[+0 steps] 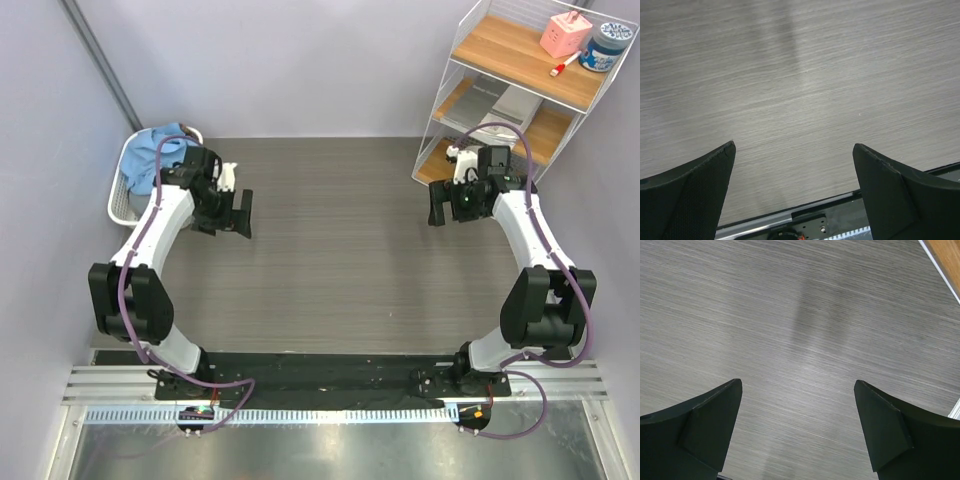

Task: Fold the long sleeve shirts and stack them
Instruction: Grab the shirt from the pile

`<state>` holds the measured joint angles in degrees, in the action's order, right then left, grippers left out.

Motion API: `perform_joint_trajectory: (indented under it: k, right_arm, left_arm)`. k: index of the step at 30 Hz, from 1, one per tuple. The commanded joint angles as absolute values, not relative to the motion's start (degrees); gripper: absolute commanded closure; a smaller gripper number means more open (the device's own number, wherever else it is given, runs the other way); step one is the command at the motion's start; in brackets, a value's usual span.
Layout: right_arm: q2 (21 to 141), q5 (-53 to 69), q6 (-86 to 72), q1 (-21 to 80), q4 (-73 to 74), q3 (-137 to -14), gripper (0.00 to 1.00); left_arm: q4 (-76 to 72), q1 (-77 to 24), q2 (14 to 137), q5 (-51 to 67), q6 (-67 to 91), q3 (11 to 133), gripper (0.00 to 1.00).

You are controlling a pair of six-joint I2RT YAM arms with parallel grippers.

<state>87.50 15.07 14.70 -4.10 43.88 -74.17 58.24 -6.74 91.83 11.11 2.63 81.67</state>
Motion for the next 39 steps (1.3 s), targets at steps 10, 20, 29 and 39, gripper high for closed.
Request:
perform_joint_trajectory:
  k: [10,20,29,39]
  right_arm:
    - [88.2,15.1,14.2,-2.8,44.0,-81.5,0.00]
    - [88.4,17.1,17.1,-2.5,45.3,-83.7,0.00]
    - [88.9,16.8,17.2,-2.4,45.6,-82.5,0.00]
    - [89.4,15.8,17.8,-2.4,46.3,-82.2,0.00]
  left_arm:
    - [66.4,-4.9,102.2,8.1,2.7,108.4,0.00]
    - [56.5,13.2,110.0,6.4,0.6,123.4,0.00]
    - [38.8,17.1,119.6,0.6,-2.5,122.0,0.00]
    - [32.3,17.2,133.4,0.6,-3.3,127.2,0.00]
